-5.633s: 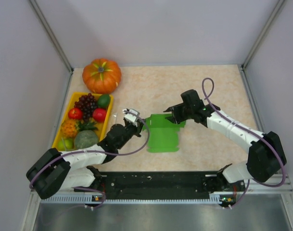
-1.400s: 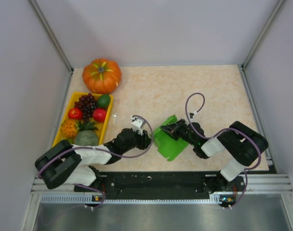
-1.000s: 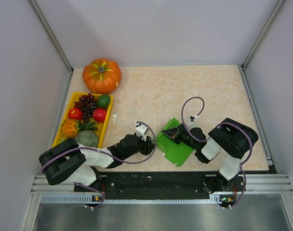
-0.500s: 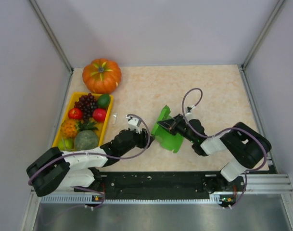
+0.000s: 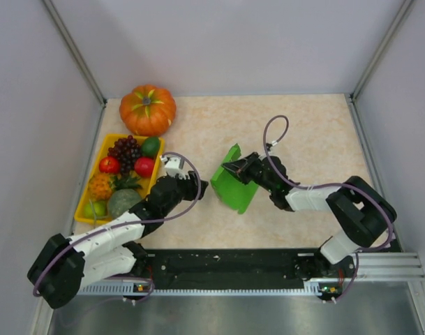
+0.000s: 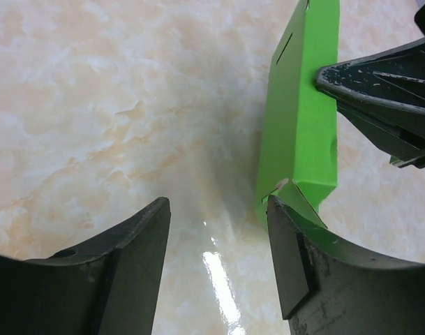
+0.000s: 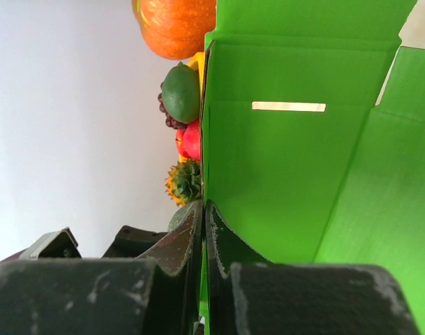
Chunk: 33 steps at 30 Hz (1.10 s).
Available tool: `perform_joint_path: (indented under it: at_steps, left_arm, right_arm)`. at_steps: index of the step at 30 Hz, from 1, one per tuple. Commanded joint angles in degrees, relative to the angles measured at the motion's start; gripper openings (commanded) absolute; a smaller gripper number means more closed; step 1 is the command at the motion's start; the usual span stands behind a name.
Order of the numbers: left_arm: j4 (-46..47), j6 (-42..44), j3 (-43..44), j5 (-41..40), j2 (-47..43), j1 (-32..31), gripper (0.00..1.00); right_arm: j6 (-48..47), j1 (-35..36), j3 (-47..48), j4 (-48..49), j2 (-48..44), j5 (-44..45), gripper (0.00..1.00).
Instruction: Fold the paper box
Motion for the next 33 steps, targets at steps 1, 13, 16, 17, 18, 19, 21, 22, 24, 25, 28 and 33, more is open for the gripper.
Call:
perform_joint_path:
  at_steps: [1, 13, 16, 17, 18, 19, 21, 22, 24, 25, 28, 33]
  left_arm:
    - [2.85, -0.21, -1.17, 4.72, -2.23, 2.39, 0.63]
    - [2.32, -1.98, 10.77, 28.88, 10.15, 11.18, 0.71]
    - [7.65, -2.84, 11.66, 33.46, 15.51, 11.09, 0.62]
    - [9.08, -3.29, 11.57, 34.34, 17.70, 11.00, 0.59]
    - [10.22, -3.64, 11.49, 35.05, 18.68, 11.00, 0.54]
    - [11.71, -4.16, 11.75, 36.27, 19.56, 10.83, 0.52]
    - [10.60, -3.38, 12.62, 35.67, 21.85, 9.51, 0.50]
    - [9.54, -1.72, 13.85, 34.36, 22.55, 8.99, 0.50]
    - [7.51, -0.75, 14.47, 33.30, 23.96, 7.49, 0.49]
    - [7.77, -0.65, 14.30, 33.12, 24.40, 7.14, 0.49]
    - [7.78, -0.04, 14.38, 32.07, 25.28, 5.82, 0.49]
    - [-0.98, 5.66, 16.13, 18.73, 20.98, 0.03, 0.59]
  right_arm:
    - [-1.84, 0.79, 4.40, 1.58, 3.09, 1.29, 0.00]
    - [-7.12, 0.53, -0.42, 10.19, 6.61, -1.61, 0.01]
    - [-6.51, 0.09, -2.61, 13.95, 7.49, -2.67, 0.02]
    - [-6.33, -0.09, -3.15, 14.76, 8.27, -2.93, 0.01]
    - [-5.89, -0.18, -3.68, 15.63, 8.63, -3.28, 0.01]
    - [-5.63, -0.35, -4.81, 17.90, 9.15, -3.37, 0.02]
    - [-4.75, -0.62, -5.79, 20.73, 10.56, -3.98, 0.02]
    - [-4.57, -0.79, -6.40, 21.35, 10.83, -4.07, 0.02]
    - [-4.66, -0.97, -7.19, 22.32, 10.48, -3.81, 0.02]
    - [-4.66, -1.05, -7.81, 22.32, 10.22, -3.81, 0.03]
    - [-4.66, -1.41, -8.16, 20.83, 8.90, -4.34, 0.03]
    - [-2.55, -1.58, -5.45, 6.98, 4.95, -3.64, 0.02]
